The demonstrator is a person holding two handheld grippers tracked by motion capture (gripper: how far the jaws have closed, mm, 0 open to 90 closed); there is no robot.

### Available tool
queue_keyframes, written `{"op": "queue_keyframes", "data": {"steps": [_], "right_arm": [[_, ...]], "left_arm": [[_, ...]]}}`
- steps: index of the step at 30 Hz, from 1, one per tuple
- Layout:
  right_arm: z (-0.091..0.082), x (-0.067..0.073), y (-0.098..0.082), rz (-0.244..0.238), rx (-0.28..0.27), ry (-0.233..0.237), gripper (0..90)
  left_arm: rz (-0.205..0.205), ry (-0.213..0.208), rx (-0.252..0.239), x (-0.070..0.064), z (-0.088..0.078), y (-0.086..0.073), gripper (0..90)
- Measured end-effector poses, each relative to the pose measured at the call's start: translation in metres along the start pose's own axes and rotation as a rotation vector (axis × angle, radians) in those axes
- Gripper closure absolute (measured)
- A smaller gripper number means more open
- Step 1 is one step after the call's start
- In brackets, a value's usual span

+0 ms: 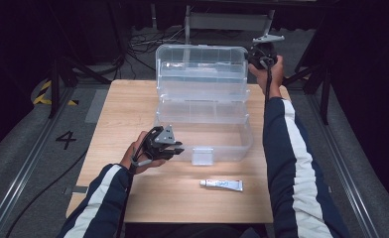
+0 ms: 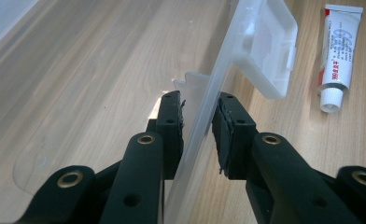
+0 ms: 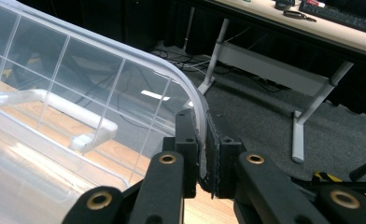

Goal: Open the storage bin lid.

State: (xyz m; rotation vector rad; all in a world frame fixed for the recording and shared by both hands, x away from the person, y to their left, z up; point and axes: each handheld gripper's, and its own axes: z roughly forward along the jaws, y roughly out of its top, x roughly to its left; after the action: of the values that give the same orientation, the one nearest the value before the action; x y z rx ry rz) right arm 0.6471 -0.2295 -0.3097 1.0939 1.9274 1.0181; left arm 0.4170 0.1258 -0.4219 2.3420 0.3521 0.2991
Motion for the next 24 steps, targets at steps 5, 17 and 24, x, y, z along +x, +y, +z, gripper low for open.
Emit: {"op": "queue_keyframes", "data": {"steps": [5,17,24], "right_arm": [[0.008,-0.001,-0.002,0.009,0.013,-0.001,84.2],[0.024,-0.005,-0.003,0.025,0.053,0.008,84.0],[0.031,-0.007,-0.005,0.022,0.072,0.018,83.4]], "left_arm": [[-0.001,0.001,0.000,0.000,0.000,0.000,73.6],[-0.002,0.006,-0.003,-0.001,0.000,0.000,73.4],[-0.002,0.006,-0.003,-0.001,0.000,-0.001,73.3]]}}
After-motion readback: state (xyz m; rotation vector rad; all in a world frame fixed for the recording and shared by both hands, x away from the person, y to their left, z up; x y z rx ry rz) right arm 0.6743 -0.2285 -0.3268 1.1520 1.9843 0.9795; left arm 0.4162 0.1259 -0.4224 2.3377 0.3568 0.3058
